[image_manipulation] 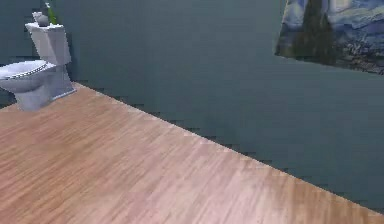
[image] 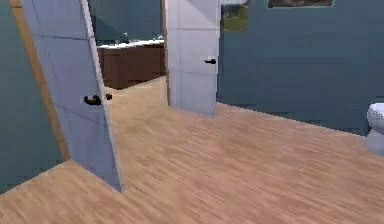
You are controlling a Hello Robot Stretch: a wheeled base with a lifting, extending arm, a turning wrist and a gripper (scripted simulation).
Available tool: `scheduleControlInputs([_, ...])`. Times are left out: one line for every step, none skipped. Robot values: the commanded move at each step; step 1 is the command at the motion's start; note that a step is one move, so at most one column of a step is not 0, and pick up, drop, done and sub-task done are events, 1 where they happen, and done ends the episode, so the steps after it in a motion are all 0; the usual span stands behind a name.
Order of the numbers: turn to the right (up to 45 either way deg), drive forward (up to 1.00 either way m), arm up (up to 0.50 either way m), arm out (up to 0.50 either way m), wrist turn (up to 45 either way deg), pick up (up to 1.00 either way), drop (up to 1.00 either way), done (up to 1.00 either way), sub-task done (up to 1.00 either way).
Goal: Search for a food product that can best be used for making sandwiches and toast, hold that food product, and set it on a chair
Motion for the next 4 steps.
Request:
scheduleControlInputs([0.0, 1.00, 0.00, 0.00, 0.0, 0.00, 0.00, 0.00, 0.00])
scheduleControlInputs([0.0, 0.95, 0.00, 0.00, 0.0, 0.00, 0.00, 0.00, 0.00])
scheduleControlInputs([-45.0, 0.00, 0.00, 0.00, 0.0, 0.00, 0.00, 0.00, 0.00])
scheduleControlInputs([-6.0, 0.00, 0.00, 0.00, 0.0, 0.00, 0.00, 0.00, 0.00])
